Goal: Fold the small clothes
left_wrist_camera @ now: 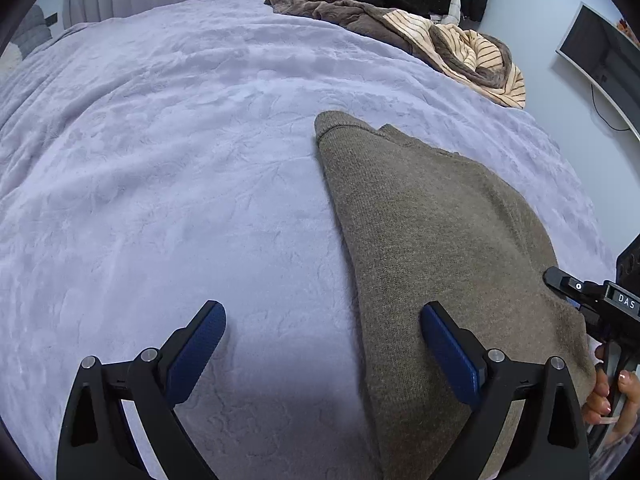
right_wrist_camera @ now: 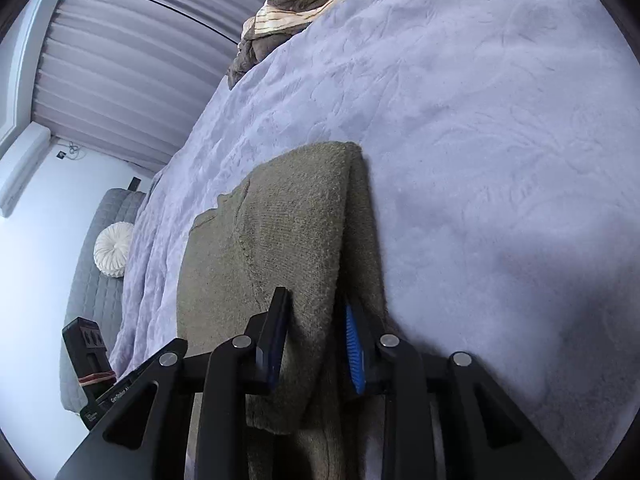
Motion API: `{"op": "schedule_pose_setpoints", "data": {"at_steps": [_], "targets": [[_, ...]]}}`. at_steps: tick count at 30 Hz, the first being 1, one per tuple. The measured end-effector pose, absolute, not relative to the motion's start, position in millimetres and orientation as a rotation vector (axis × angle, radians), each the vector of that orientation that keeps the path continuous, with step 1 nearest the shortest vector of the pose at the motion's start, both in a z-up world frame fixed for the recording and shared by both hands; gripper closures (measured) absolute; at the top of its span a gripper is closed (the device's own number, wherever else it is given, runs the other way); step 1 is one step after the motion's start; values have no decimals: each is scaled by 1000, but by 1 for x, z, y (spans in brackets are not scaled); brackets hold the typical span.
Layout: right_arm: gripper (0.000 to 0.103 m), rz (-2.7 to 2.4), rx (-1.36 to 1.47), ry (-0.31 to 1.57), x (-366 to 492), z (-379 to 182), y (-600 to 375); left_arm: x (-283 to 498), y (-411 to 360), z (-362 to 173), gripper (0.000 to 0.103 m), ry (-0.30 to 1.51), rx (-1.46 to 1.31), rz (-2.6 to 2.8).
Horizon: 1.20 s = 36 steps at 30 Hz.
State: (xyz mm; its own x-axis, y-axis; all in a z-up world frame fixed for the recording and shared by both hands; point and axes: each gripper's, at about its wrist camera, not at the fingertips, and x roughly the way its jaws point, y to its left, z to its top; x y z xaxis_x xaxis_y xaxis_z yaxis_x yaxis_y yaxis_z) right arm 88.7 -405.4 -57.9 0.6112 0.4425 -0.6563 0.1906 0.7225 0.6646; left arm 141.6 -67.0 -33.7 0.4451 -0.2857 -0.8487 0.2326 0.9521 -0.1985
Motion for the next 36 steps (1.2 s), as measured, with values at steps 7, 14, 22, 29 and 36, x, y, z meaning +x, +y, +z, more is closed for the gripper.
{"op": "schedule_pose_setpoints", "data": {"at_steps": [7, 14, 22, 29, 36], "targets": [[58, 209, 773, 895, 39, -33, -397, 114, -61, -18, 5, 1038, -4, -367], [61, 200, 514, 946, 10, -18, -355, 88, -81, -32, 5, 1076, 63, -402], [94, 74, 678, 978, -19, -60, -380, 66, -72, -57, 4, 1138, 15, -391], [93, 23, 542, 850, -27, -8, -370, 62, -71, -37, 4, 1112, 61, -373], [93, 65, 374, 904, 27, 0, -338, 62, -79, -30, 4, 1112, 60, -352]]}}
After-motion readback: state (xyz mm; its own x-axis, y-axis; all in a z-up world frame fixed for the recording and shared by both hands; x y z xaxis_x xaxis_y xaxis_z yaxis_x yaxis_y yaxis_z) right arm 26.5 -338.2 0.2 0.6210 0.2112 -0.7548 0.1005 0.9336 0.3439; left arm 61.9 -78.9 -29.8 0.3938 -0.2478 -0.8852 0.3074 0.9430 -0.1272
